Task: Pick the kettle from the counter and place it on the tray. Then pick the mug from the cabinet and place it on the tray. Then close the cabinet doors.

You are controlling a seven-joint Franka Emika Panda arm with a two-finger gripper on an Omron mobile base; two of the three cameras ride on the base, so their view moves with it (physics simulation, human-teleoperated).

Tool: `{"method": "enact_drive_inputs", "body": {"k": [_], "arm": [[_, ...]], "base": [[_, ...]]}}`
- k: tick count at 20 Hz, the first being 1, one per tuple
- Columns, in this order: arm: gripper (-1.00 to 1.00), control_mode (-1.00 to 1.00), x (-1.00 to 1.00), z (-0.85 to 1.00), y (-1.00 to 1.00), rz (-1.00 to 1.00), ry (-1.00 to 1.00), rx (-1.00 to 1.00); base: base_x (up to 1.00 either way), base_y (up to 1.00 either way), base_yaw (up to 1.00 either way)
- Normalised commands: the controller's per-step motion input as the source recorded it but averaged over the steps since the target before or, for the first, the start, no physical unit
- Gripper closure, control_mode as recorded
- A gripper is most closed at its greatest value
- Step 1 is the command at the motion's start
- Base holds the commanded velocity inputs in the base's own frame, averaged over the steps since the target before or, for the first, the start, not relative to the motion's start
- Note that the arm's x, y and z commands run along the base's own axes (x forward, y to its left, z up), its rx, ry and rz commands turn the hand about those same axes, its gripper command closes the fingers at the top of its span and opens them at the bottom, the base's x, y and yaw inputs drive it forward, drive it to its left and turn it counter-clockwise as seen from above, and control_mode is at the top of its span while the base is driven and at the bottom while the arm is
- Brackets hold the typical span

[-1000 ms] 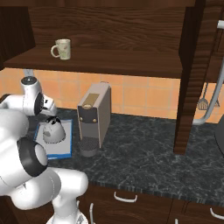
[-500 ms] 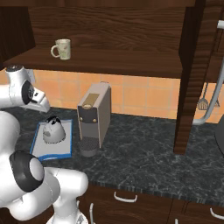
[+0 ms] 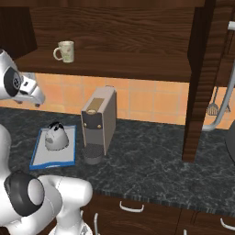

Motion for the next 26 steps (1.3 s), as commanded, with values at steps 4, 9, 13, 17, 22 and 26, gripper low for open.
{"method": "enact_drive_inputs", "body": {"k": [4,9,13,17,22,26], "arm": [[-1.0,-1.0,-0.13,1.0,-0.36,-0.02,-0.13,-0.09],[-1.0,-1.0,0.01,0.95,-0.2,-0.01,-0.54,-0.17],[-1.0,-1.0,0.01,0.71,-0.02,-0.01,-0.61,-0.17],[-1.0,-1.0,0.14,0.06,-0.31,-0.02,0.0,-0.02],[-1.0,-1.0,0.24,0.0,-0.09,-0.02,-0.02,0.0],[-1.0,-1.0,0.12,0.15,0.0,-0.07,0.0,0.0]], "base": [[0.0,0.0,0.0],[0.0,0.0,0.0],[0.0,0.0,0.0],[0.0,0.0,0.0],[0.0,0.0,0.0],[0.0,0.0,0.0]]}}
